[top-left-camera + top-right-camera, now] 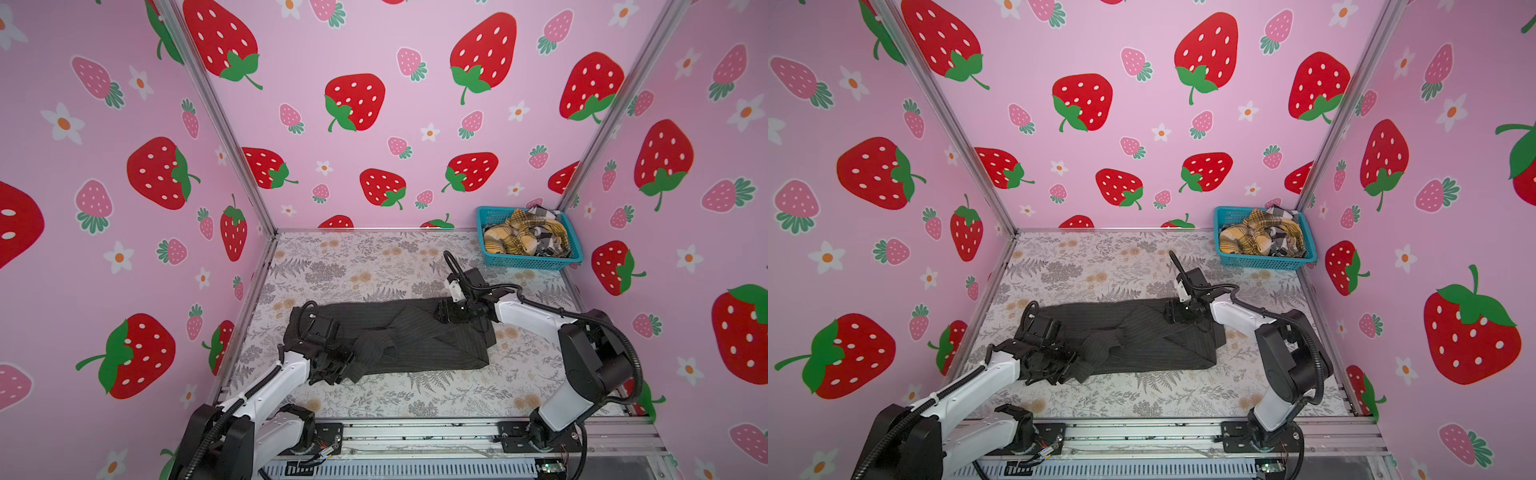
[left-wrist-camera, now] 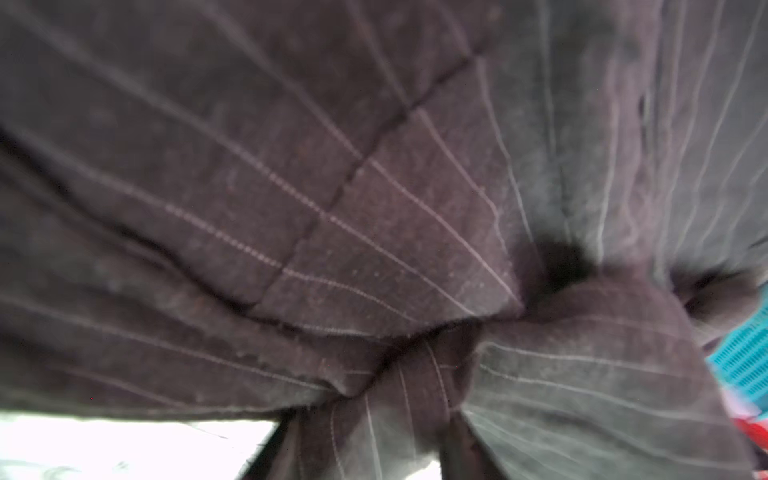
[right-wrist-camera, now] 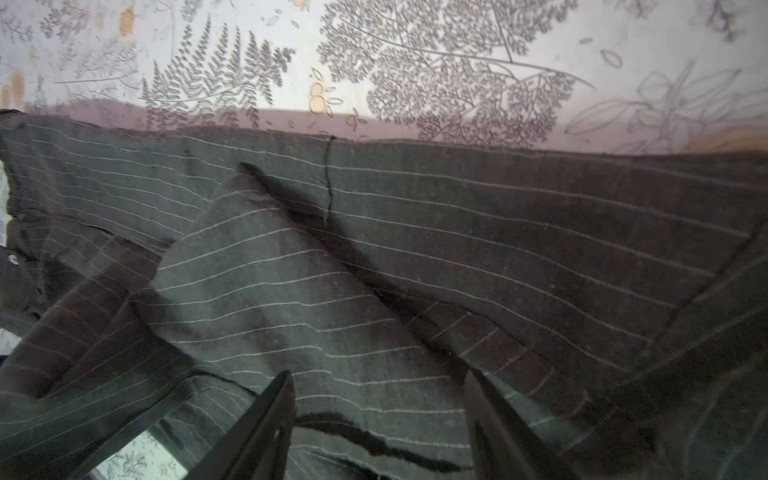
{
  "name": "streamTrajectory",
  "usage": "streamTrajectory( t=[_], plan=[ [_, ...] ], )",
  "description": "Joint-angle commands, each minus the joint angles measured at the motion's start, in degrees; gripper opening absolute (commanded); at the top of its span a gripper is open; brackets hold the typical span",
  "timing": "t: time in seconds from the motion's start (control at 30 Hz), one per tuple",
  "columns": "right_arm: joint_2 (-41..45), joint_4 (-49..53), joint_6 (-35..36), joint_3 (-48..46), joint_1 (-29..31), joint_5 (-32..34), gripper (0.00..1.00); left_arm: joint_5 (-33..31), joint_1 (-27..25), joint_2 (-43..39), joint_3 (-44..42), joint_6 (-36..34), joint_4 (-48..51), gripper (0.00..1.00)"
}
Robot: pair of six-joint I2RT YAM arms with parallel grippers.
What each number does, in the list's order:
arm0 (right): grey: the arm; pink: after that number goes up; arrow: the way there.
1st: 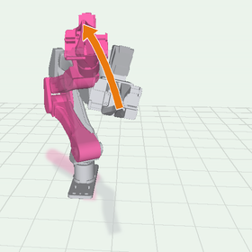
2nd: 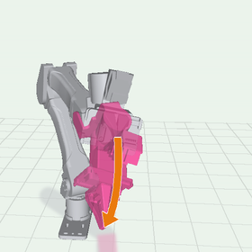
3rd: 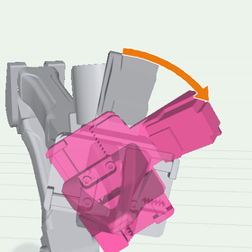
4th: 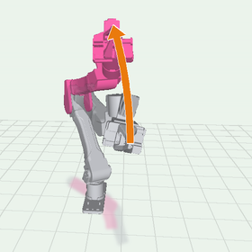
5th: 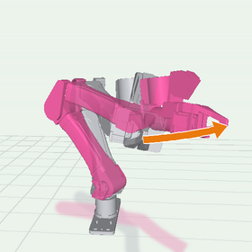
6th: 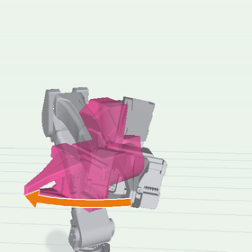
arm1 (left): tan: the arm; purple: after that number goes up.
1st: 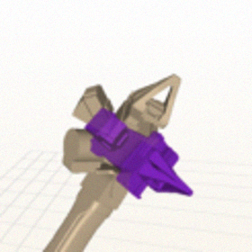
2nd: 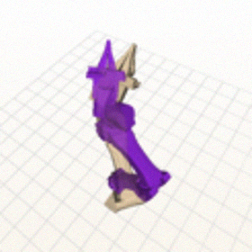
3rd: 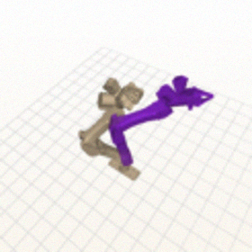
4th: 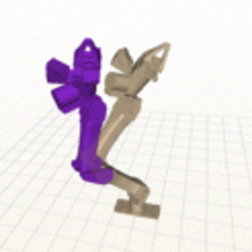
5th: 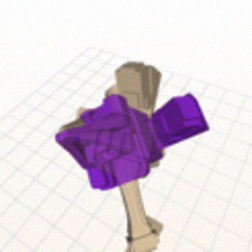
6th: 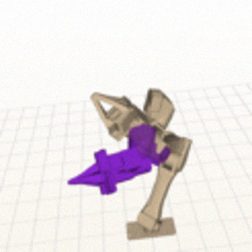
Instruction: Fold and stack the long sleeve shirts
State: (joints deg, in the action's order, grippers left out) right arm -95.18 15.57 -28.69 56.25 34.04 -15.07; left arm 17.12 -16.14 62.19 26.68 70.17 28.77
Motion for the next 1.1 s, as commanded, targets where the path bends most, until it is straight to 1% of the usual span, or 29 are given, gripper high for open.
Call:
streamTrajectory(
  t=[0.0, 0.1, 0.23, 0.3, 0.33, 0.37, 0.47, 0.57, 0.6, 0.67, 0.7, 0.77, 0.83, 0.9, 0.93, 0.97, 1.07],
  plan=[
    [-0.87, -0.88, -0.53, -1.22, -0.47, -0.59, 0.66, 0.16, 0.23, -1.70, 4.41, -0.65, 1.64, 0.40],
    [-1.18, -1.20, -0.84, -1.67, -0.69, -0.75, 0.66, -0.75, 0.23, -2.65, 6.63, -2.57, 4.58, 0.30],
    [-2.83, -1.77, -1.69, -2.00, -1.98, -1.22, 0.64, 0.01, 0.23, -2.44, 8.54, -4.70, 6.37, 0.21],
    [-3.92, -1.42, -2.36, -2.19, -3.10, -1.03, 0.61, -0.44, 0.28, -2.39, 10.24, -6.95, 8.41, 0.11],
    [-4.28, -1.45, -2.58, -2.56, -3.72, -1.02, 0.60, -1.28, 0.49, -2.26, 11.72, -8.79, 9.96, 0.07],
    [-4.57, -1.57, -2.89, -3.02, -4.54, -1.09, 0.58, -2.61, 1.30, -1.91, 13.93, -11.69, 12.61, 0.00],
    [-4.20, -2.56, -3.13, -4.55, -6.03, -2.67, 0.58, -5.89, 6.02, -0.08, 22.67, -23.37, 18.70, 0.00],
    [-2.28, -2.15, -2.87, -4.30, -6.27, -3.87, 0.58, -13.02, 11.08, 4.72, 34.97, -34.12, 25.56, 0.00],
    [-1.61, -1.73, -2.70, -3.75, -6.27, -4.00, 0.58, -14.13, 12.70, 6.87, 38.90, -37.03, 26.94, 0.00],
    [-0.19, -0.23, -2.36, -2.06, -6.27, -4.00, 0.59, -15.54, 14.34, 10.59, 45.33, -41.13, 28.68, 0.00],
    [0.52, 0.48, -2.13, -1.03, -6.31, -3.63, 0.60, -14.82, 15.01, 12.39, 48.24, -42.84, 29.20, 0.00],
    [1.24, 1.99, -1.90, 0.89, -6.43, -3.04, 0.62, -13.50, 15.52, 15.01, 52.39, -44.88, 30.25, 0.00],
    [1.74, 3.13, -1.77, 2.55, -6.66, -2.87, 0.62, -11.64, 15.77, 16.19, 53.99, -45.53, 30.49, 0.00],
    [2.63, 3.10, -2.60, 3.16, -7.06, -2.18, 0.62, -9.69, 16.18, 16.25, 53.10, -45.28, 29.75, 0.00],
    [3.22, 3.14, -3.26, 3.11, -7.29, -2.02, 0.63, -7.58, 16.24, 16.13, 52.18, -45.14, 29.27, 0.00],
    [4.07, 3.13, -4.27, 2.83, -7.62, -1.54, 0.64, -6.59, 16.43, 15.88, 51.16, -44.76, 29.06, 0.00],
    [7.34, 1.95, -8.00, 0.91, -8.58, -0.26, 0.74, -4.98, 16.61, 14.53, 48.22, -44.28, 28.89, 0.00]
  ],
)
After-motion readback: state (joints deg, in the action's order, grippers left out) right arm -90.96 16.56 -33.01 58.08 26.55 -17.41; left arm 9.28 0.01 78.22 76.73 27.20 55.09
